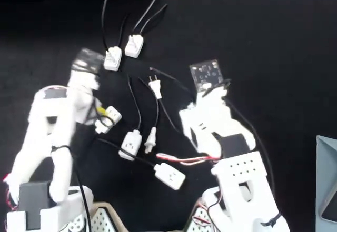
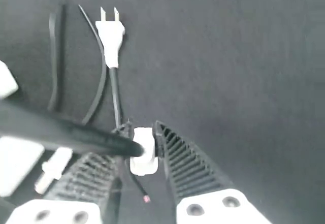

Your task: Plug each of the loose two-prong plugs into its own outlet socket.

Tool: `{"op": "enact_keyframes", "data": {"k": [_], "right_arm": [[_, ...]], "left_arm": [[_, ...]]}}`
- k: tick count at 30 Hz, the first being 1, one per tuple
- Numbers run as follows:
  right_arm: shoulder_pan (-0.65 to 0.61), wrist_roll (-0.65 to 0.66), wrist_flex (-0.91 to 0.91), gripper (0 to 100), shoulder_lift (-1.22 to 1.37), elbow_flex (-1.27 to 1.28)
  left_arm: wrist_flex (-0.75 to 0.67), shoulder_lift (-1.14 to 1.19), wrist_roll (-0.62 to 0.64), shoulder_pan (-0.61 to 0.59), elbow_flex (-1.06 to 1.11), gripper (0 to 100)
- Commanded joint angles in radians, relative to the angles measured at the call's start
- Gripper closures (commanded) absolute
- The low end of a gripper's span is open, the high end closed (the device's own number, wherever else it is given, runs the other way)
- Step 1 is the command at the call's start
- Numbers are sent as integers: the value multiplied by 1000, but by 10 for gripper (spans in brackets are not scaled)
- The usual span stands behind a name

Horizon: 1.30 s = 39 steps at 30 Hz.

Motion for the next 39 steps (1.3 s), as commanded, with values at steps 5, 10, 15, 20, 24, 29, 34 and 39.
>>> {"op": "enact_keyframes", "data": {"k": [5, 10, 15, 20, 24, 29, 34, 39], "right_arm": [[-207, 0, -86, 986, 136, -108], [-318, 0, -89, 986, 337, -259], [-411, 0, -193, 986, 515, -346], [-448, 3, -368, 986, 667, -352], [-450, 6, -485, 986, 745, -354], [-479, 6, -519, 986, 822, -409], [-499, 5, -525, 986, 889, -473], [-512, 8, -525, 986, 981, -524]], "left_arm": [[150, -26, 189, -209, -159, 683], [133, -23, 302, -249, -99, 683], [41, -25, 399, -251, -10, 684], [-83, -18, 456, -249, 90, 684], [-147, -15, 456, -251, 139, 684], [-161, -18, 456, -254, 160, 684], [-161, -17, 456, -268, 159, 684], [-161, -15, 457, -317, 153, 684]]}}
